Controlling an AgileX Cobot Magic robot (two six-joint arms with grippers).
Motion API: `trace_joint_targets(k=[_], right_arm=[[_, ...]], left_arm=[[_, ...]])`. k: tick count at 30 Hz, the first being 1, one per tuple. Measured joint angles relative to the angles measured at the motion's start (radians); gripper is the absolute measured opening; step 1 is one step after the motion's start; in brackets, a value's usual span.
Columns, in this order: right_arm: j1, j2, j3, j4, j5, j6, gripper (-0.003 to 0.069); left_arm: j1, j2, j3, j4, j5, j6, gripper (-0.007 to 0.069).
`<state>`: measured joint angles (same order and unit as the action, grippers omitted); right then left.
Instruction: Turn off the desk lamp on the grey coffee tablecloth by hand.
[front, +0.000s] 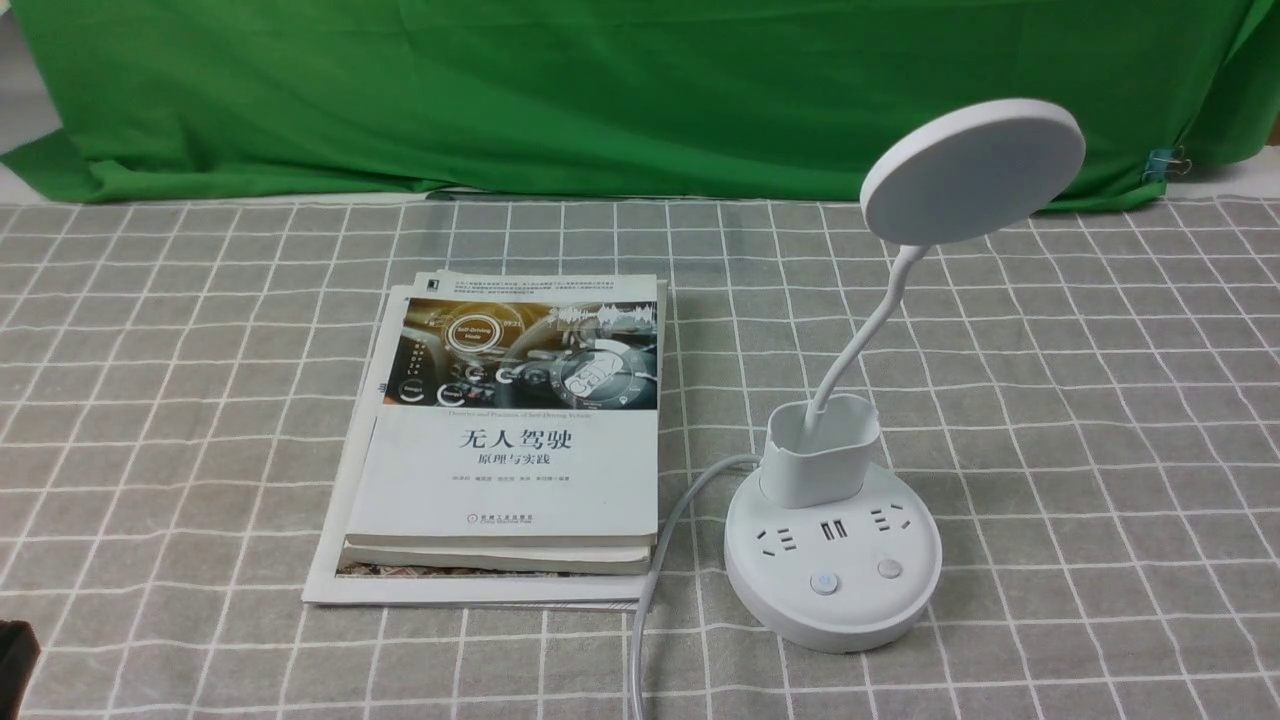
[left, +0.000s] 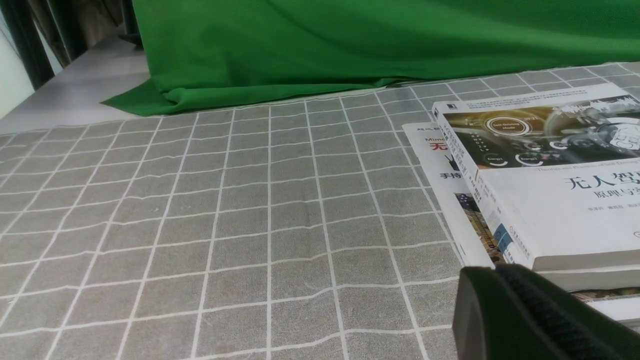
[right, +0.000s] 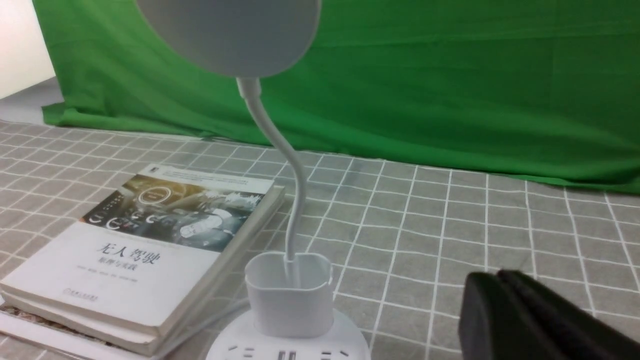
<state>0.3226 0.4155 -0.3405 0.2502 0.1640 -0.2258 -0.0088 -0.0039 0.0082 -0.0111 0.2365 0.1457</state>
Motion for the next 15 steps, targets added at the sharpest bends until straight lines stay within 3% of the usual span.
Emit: trace_joint_targets(k=[15], right_arm=[[-0.002, -0.013, 0.152, 0.001, -0.074, 0.0, 0.0068]], left_arm=[[0.0, 0.0, 0.0, 0.0, 0.0, 0.0, 0.0001]])
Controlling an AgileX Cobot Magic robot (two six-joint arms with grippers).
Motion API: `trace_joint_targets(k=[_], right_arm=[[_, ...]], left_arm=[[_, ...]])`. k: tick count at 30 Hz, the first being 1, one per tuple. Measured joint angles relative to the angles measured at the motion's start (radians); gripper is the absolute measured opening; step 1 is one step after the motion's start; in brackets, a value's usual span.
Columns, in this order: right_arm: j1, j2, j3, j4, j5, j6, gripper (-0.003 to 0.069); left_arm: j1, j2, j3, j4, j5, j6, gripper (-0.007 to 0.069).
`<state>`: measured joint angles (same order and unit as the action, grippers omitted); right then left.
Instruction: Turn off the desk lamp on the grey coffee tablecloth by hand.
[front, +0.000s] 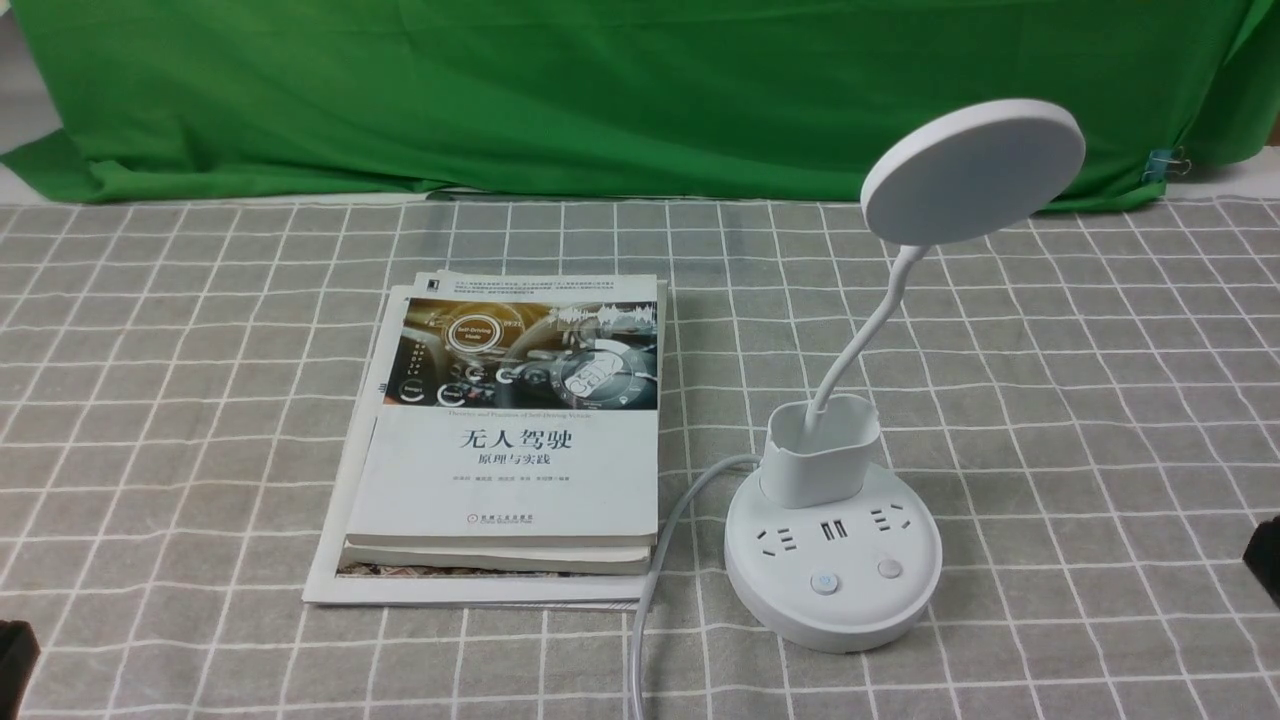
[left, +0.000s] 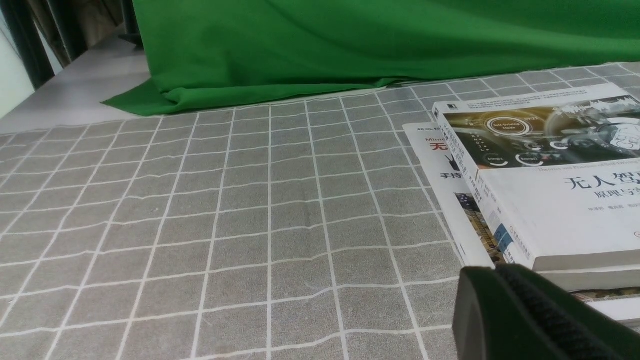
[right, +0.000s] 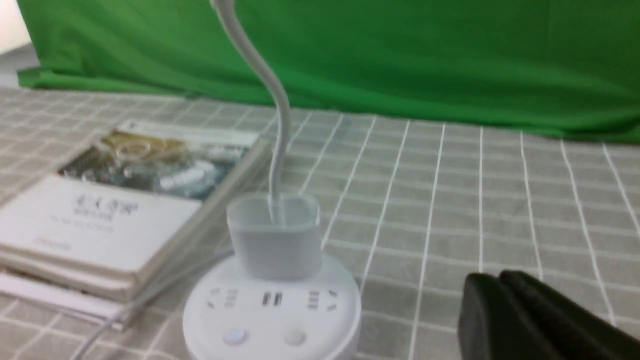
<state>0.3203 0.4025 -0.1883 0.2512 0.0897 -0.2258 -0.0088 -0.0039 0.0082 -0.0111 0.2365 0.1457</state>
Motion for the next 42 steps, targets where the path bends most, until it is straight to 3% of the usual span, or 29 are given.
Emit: trace_joint_targets(k=[5, 10, 16, 22, 42], right_arm=[[-0.063, -0.048, 0.048, 0.0, -0.001, 0.0, 0.0083], [-0.199, -0.145, 0.096, -0.025, -0.016, 0.0, 0.0104], [-0.295, -0.278, 0.19, -0.087, -0.035, 0.0, 0.012], [-0.352, -0.394, 0.195, -0.108, 0.107, -0.001, 0.0134], [-0.359, -0.401, 0.195, -0.111, 0.13, -0.001, 0.019]], left_arm=[[0.0, 0.0, 0.0, 0.0, 0.0, 0.0, 0.0001], [0.0, 0.0, 0.0, 0.0, 0.0, 0.0, 0.0001], [0.0, 0.0, 0.0, 0.0, 0.0, 0.0, 0.0001], [0.0, 0.0, 0.0, 0.0, 0.0, 0.0, 0.0001], [0.0, 0.0, 0.0, 0.0, 0.0, 0.0, 0.0001]])
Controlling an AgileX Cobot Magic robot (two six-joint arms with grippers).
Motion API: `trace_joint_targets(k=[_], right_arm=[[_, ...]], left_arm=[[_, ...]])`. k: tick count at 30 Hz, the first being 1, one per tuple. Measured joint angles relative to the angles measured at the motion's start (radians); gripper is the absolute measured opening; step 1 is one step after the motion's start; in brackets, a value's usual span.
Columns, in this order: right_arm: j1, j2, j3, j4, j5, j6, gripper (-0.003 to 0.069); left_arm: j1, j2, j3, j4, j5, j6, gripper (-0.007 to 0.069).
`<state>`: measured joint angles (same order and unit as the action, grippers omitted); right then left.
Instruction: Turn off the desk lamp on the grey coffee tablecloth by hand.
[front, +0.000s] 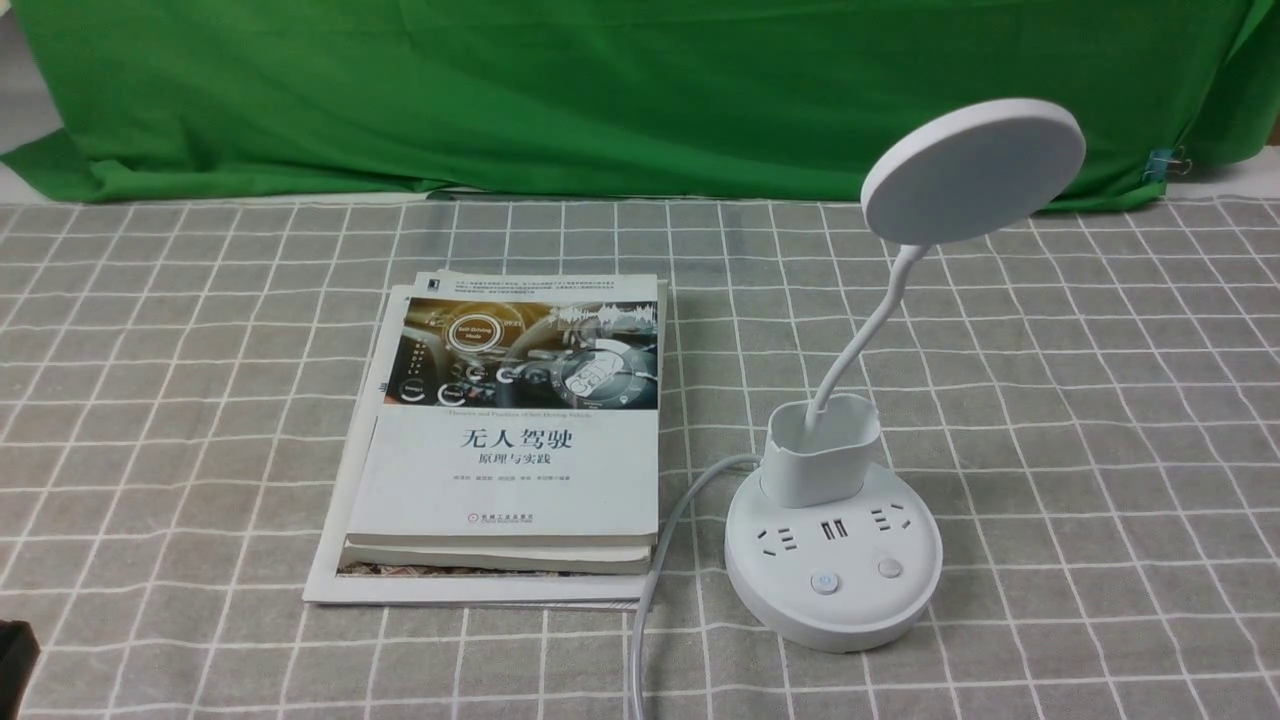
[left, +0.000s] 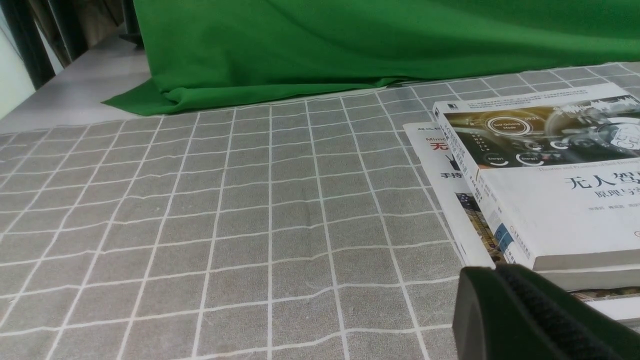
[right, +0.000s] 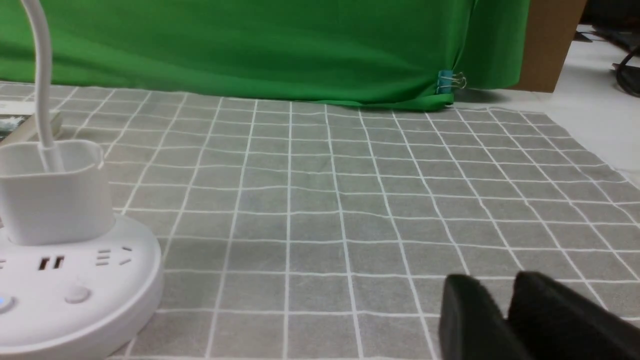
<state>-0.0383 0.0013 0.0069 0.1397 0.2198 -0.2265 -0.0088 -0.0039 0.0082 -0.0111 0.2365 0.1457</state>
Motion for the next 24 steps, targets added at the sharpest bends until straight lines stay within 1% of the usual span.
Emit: trace_joint_targets(k=[13, 23, 24], right_arm=[[0.0, 0.0, 0.0, 0.0, 0.018, 0.0, 0.0215], [0.0, 0.0, 0.0, 0.0, 0.042, 0.049, 0.0213], [0.0, 0.0, 0.0, 0.0, 0.042, 0.068, 0.0199]], left_arm=[[0.0, 0.0, 0.0, 0.0, 0.0, 0.0, 0.0001], [0.0, 0.0, 0.0, 0.0, 0.0, 0.0, 0.0001], [0.0, 0.0, 0.0, 0.0, 0.0, 0.0, 0.0001]])
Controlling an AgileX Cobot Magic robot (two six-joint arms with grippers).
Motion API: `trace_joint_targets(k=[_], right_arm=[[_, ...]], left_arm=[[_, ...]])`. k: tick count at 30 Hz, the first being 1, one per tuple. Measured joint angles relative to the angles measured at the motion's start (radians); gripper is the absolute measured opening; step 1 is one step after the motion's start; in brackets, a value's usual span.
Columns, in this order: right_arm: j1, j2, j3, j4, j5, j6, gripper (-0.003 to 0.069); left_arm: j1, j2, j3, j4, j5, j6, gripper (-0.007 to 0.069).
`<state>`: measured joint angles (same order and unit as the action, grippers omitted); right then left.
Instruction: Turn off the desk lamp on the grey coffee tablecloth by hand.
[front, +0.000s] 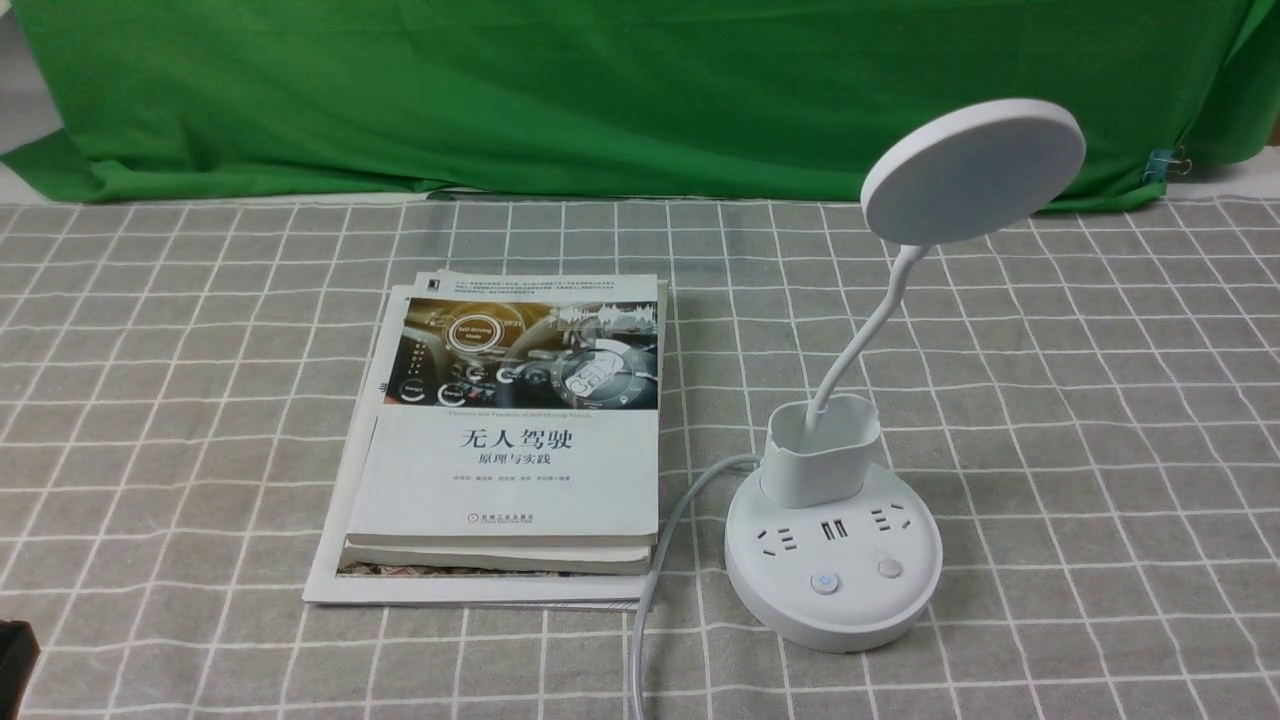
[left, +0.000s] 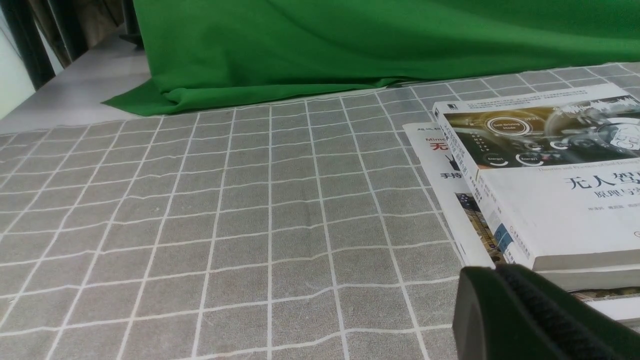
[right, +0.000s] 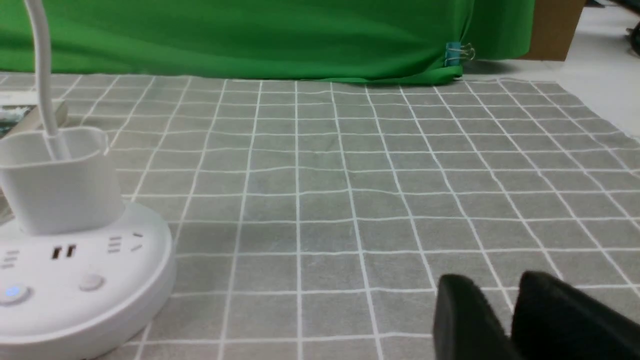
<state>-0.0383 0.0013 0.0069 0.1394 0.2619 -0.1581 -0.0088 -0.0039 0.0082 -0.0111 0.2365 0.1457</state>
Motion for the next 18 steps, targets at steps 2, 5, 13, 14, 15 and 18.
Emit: trace_joint_targets(k=[2, 5, 13, 14, 15, 18], right_arm=[[0.0, 0.0, 0.0, 0.0, 0.0, 0.044, 0.0142], [0.0, 0.0, 0.0, 0.001, 0.0, 0.091, 0.0039], [0.0, 0.0, 0.0, 0.001, 0.0, 0.112, 0.0027], [0.0, 0.0, 0.0, 0.001, 0.0, 0.112, 0.0027], [0.0, 0.0, 0.0, 0.001, 0.0, 0.112, 0.0029], [0.0, 0.0, 0.0, 0.001, 0.0, 0.112, 0.0035]], left_arm=[[0.0, 0.0, 0.0, 0.0, 0.0, 0.0, 0.0001], [0.0, 0.0, 0.0, 0.0, 0.0, 0.0, 0.0001], [0.0, 0.0, 0.0, 0.0, 0.0, 0.0, 0.0001], [0.0, 0.0, 0.0, 0.0, 0.0, 0.0, 0.0001], [0.0, 0.0, 0.0, 0.0, 0.0, 0.0, 0.0001], [0.0, 0.0, 0.0, 0.0, 0.0, 0.0, 0.0001]])
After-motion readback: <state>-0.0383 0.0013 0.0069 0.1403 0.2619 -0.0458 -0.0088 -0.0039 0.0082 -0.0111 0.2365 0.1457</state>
